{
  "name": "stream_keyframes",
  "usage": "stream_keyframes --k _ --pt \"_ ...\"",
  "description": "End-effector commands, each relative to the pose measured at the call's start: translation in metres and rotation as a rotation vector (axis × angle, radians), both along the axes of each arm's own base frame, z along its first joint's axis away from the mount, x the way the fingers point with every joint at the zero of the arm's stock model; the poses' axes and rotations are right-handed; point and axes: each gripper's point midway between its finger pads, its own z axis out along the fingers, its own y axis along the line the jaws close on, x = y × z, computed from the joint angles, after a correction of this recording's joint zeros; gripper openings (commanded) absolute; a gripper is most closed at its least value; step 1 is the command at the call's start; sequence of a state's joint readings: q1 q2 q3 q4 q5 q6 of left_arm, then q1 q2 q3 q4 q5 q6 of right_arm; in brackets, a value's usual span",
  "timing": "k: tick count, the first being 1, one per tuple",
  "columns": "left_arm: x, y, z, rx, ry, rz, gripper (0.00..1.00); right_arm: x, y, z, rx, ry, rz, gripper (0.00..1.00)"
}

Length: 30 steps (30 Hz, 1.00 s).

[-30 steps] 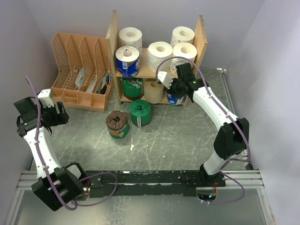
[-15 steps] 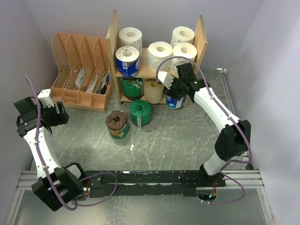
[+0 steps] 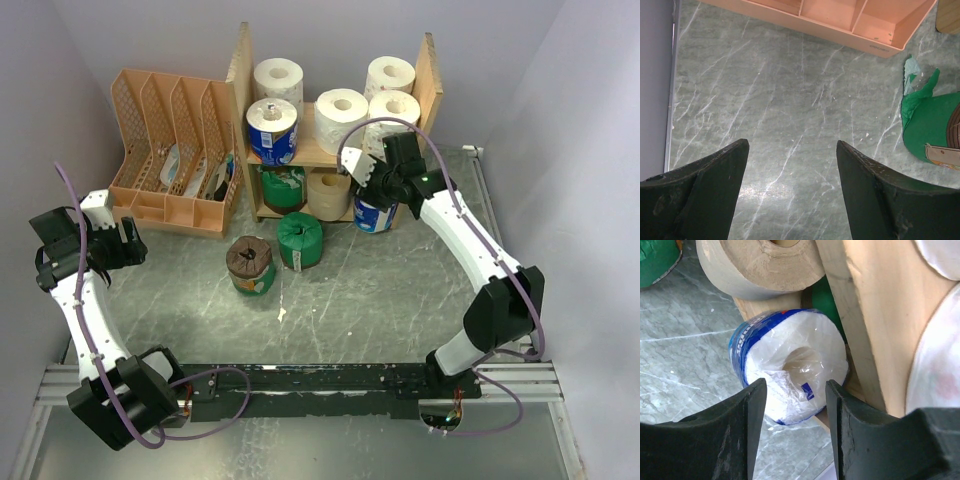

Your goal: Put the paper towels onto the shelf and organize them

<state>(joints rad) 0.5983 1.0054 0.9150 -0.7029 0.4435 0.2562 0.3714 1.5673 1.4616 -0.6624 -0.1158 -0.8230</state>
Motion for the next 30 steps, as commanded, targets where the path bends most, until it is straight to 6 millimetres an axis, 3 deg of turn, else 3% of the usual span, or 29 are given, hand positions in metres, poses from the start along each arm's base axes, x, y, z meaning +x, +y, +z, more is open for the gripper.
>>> stream_keyframes --k 1,7,10,14,19,26,30 --pt "0.000 -0.005 0.002 -0.008 -0.015 -0.030 0.82 -0.009 -0.004 0.014 0.029 -0.026 -0.010 0.51" --pt "0.000 -0.005 0.001 -0.009 -0.013 -0.031 0.82 -0.027 -0.005 0.012 0.029 0.016 0.003 0.51" --pt "0.000 -0.005 0.001 -0.010 -0.011 -0.030 0.82 -0.047 -0.001 0.007 0.029 0.084 0.040 0.52" --pt "0.000 -0.005 0.001 -0.013 -0.011 -0.031 0.82 -0.088 0.005 -0.019 -0.027 0.268 0.103 0.52" --pt "0.000 -0.005 0.000 -0.013 -0.010 -0.032 0.83 -0.113 0.001 -0.049 -0.107 0.325 0.102 0.52" --pt "0.000 -0.005 0.000 -0.014 -0.009 -0.033 0.82 -0.112 0.001 -0.071 -0.106 0.343 0.089 0.53" --pt "0.000 -0.005 0.001 -0.012 -0.013 -0.034 0.83 -0.091 -0.001 -0.080 -0.114 0.273 0.048 0.53"
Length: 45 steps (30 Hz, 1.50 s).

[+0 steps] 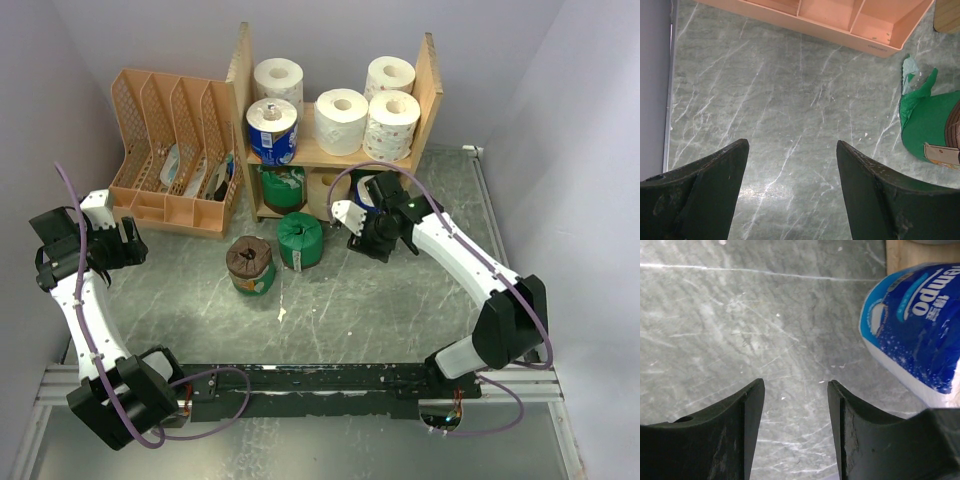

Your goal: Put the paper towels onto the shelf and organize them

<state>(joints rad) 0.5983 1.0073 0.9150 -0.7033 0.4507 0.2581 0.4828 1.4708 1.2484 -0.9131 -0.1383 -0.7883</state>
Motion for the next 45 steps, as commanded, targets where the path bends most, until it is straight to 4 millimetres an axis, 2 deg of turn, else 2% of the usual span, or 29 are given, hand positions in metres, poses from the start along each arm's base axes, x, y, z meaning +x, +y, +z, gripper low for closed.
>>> stream_keyframes --k 1,10,17,26,33,37,40,43,45 --pt "0.000 -0.004 0.001 -0.008 -0.013 -0.027 0.82 0.028 0.000 -0.004 0.005 -0.100 -0.048 0.54" --pt "0.000 -0.004 0.000 -0.009 -0.006 -0.028 0.82 0.068 0.009 -0.009 0.050 -0.191 -0.089 0.54" --pt "-0.001 -0.005 0.001 -0.005 -0.013 -0.027 0.82 0.092 0.007 -0.006 0.040 -0.268 -0.117 0.54" --pt "-0.001 -0.005 0.002 -0.005 -0.016 -0.031 0.82 0.110 0.004 -0.008 0.035 -0.287 -0.130 0.54" --pt "-0.001 -0.005 0.001 -0.007 -0.013 -0.030 0.82 0.119 0.006 -0.003 0.037 -0.302 -0.126 0.54" --pt "0.000 -0.004 0.000 -0.009 -0.008 -0.028 0.82 0.115 0.009 0.001 0.055 -0.281 -0.116 0.54" --pt "-0.001 -0.005 0.000 -0.009 -0.009 -0.029 0.82 0.104 0.012 0.008 0.082 -0.257 -0.111 0.54" --pt "0.000 -0.005 -0.001 -0.010 -0.007 -0.029 0.82 0.083 0.020 0.011 0.082 -0.210 -0.085 0.55" --pt "-0.001 -0.004 0.001 -0.006 -0.010 -0.027 0.82 0.061 0.032 0.010 0.041 -0.174 -0.044 0.55"
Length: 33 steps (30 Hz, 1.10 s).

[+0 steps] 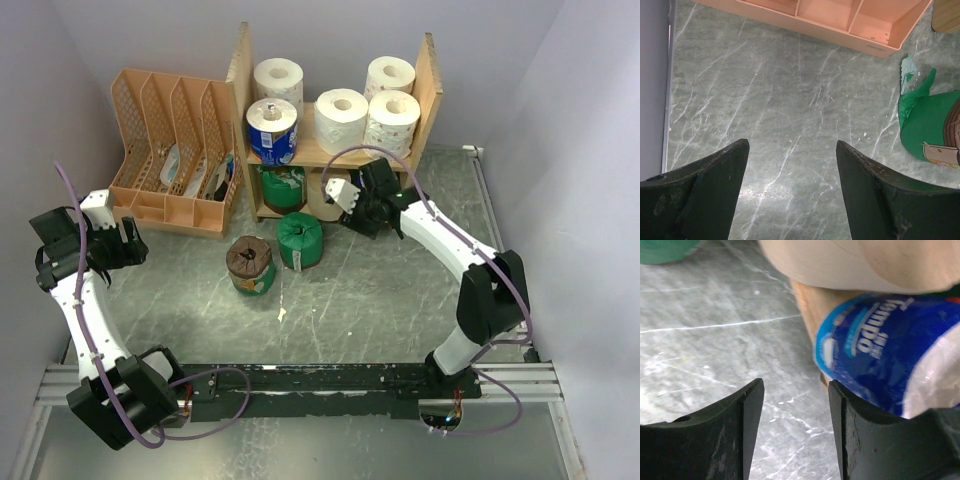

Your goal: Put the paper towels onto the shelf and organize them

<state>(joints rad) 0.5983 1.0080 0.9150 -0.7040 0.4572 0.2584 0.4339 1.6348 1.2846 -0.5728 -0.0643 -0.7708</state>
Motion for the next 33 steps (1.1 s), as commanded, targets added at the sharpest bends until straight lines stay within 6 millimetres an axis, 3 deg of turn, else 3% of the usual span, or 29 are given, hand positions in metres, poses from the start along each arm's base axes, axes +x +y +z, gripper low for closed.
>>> stream_keyframes --k 1,4,7,13,15,22,25,30,33 --pt "-0.001 -0.003 0.001 0.000 -0.011 -0.022 0.82 -0.047 0.025 0.017 -0.039 0.064 0.083 0.56" --pt "-0.001 -0.003 0.002 0.004 -0.016 -0.018 0.82 -0.078 0.046 0.025 -0.085 0.061 0.170 0.61" --pt "-0.001 -0.002 0.002 0.005 -0.015 -0.016 0.83 -0.090 0.066 0.048 -0.034 0.050 0.243 0.63" --pt "-0.001 -0.001 0.002 0.009 -0.015 -0.011 0.83 -0.083 0.104 0.083 0.093 0.040 0.339 0.67" --pt "-0.001 -0.001 0.002 0.008 -0.013 -0.010 0.83 -0.081 0.116 0.087 0.118 0.050 0.379 0.68" --pt "-0.002 0.000 0.002 0.012 -0.014 -0.004 0.85 -0.090 0.151 0.064 0.152 0.234 0.505 0.71" --pt "-0.002 -0.001 0.002 0.010 -0.015 -0.007 0.87 -0.090 0.160 0.059 0.147 0.234 0.529 0.72" --pt "-0.001 0.000 0.001 0.008 -0.010 -0.005 0.90 -0.093 0.165 0.044 0.114 0.264 0.561 0.73" --pt "-0.001 0.001 0.002 0.012 -0.012 0.003 0.97 -0.100 0.167 0.032 0.082 0.329 0.577 0.73"
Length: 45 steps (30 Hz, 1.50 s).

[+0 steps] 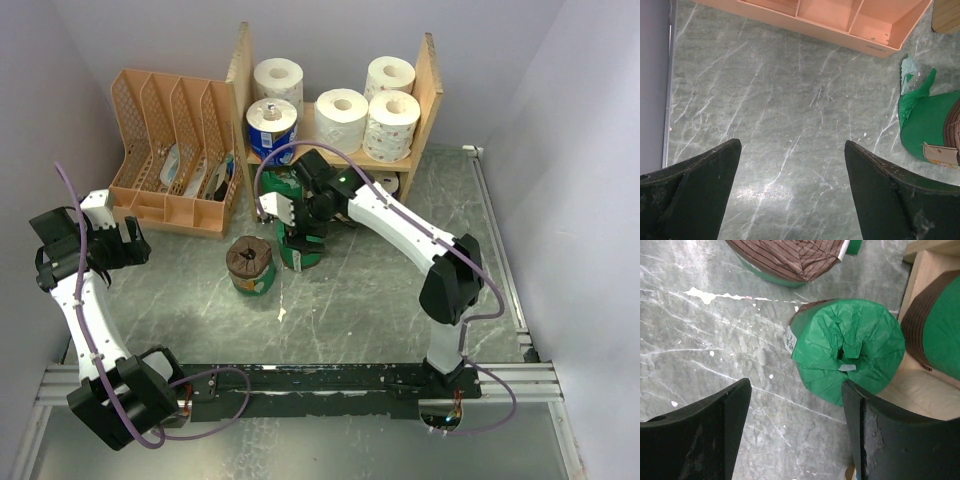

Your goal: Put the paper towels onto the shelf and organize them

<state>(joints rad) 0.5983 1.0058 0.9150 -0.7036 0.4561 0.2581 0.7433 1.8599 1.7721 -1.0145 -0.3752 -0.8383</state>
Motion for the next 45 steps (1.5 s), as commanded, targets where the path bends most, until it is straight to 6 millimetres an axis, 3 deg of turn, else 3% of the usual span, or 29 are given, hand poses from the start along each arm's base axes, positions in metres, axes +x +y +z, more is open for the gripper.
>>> stream_keyframes --k 1,6,11,19,24,31,37,43,45 --pt "-0.001 0.000 0.001 0.010 -0.009 0.003 1.00 -0.013 0.006 -0.010 -0.037 0.071 0.064 0.73" --pt "-0.002 0.001 0.002 0.012 -0.012 0.004 1.00 -0.011 0.010 -0.022 -0.051 0.063 0.067 0.75" --pt "-0.002 0.000 0.002 0.012 -0.015 0.002 1.00 -0.004 0.013 -0.024 -0.051 0.036 0.054 0.87" --pt "-0.002 0.000 0.003 0.011 -0.015 0.000 1.00 0.003 0.014 -0.040 -0.074 0.033 0.043 0.90" --pt "-0.002 0.000 0.002 0.011 -0.013 0.001 0.99 0.007 0.017 -0.045 -0.074 0.031 0.038 1.00" --pt "-0.002 0.000 0.001 0.009 -0.010 0.001 1.00 0.004 0.017 -0.047 -0.075 0.043 0.057 1.00" --pt "-0.002 0.001 0.000 0.007 -0.006 0.003 1.00 0.003 0.015 -0.052 -0.094 0.056 0.052 0.85" --pt "-0.001 0.000 0.001 0.008 -0.008 -0.001 1.00 0.010 0.016 -0.062 -0.099 0.025 0.024 0.83" --pt "-0.001 0.000 0.000 0.005 -0.006 0.000 1.00 0.014 0.017 -0.063 -0.093 0.008 0.013 0.77"
